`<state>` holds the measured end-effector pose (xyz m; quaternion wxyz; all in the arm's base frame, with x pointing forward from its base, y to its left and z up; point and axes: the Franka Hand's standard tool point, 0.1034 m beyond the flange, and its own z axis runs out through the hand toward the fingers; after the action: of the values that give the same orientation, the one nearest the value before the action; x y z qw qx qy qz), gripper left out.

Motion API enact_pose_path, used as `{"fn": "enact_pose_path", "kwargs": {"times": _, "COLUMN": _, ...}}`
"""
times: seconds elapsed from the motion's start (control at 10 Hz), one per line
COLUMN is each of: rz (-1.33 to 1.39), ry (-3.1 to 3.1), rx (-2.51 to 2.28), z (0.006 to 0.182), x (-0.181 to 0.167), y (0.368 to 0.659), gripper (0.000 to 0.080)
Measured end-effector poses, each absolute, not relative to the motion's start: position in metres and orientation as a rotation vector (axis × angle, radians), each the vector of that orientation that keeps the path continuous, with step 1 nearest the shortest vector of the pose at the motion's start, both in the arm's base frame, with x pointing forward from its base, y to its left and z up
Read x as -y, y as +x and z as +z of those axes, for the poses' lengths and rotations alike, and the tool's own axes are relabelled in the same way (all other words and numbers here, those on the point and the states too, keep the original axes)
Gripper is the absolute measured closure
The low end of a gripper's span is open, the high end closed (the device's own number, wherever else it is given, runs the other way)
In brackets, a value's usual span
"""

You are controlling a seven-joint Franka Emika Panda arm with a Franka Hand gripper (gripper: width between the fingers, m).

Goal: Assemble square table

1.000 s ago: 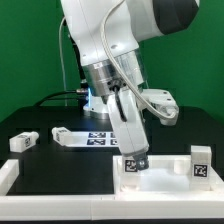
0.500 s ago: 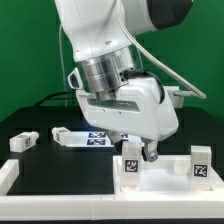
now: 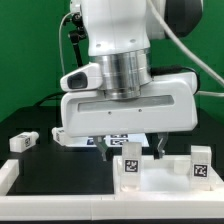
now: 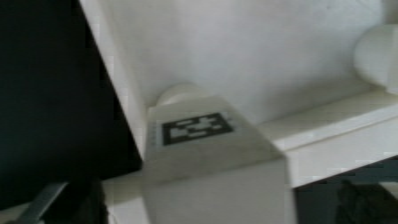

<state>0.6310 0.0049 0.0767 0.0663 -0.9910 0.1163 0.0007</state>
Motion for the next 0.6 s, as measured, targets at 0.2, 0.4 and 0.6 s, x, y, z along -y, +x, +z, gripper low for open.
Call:
{"fn": "enact_pose_path", "kwargs": {"times": 0.2, "rz": 0.007, "ry": -2.982, "rx": -0.396, "z": 0.0763, "x": -0.0059, "y": 0.6304, "gripper": 0.0278}}
{"fn": "enact_pose_path", "kwargs": {"times": 0.4, "rz": 0.02, "ry": -2.942, "rx": -0.579, "z": 0.0763, "x": -0.0085, "y": 0.6305, "gripper": 0.0413}}
{"fn": "enact_pose_path", "kwargs": {"times": 0.6, "rz": 0.036, "ry": -2.911, "rx": -0.737, "z": 0.075, "x": -0.0051, "y": 0.6289, "gripper": 0.0504}}
